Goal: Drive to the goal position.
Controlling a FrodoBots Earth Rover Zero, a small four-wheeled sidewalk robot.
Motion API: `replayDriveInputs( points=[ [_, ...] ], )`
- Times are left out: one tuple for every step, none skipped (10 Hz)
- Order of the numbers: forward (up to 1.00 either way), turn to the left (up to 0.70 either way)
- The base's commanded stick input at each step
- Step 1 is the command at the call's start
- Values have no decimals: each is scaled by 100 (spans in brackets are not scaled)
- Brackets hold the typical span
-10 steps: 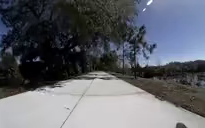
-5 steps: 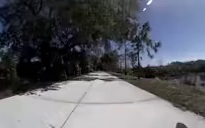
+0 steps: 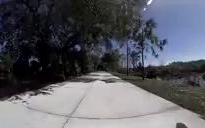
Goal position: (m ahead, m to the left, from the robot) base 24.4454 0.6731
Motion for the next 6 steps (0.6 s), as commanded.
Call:
replayDriveInputs(
  points=[
    [100,0],
    [100,0],
    [100,-29],
    [100,-40],
    [100,-32],
    [100,-17]
  ],
)
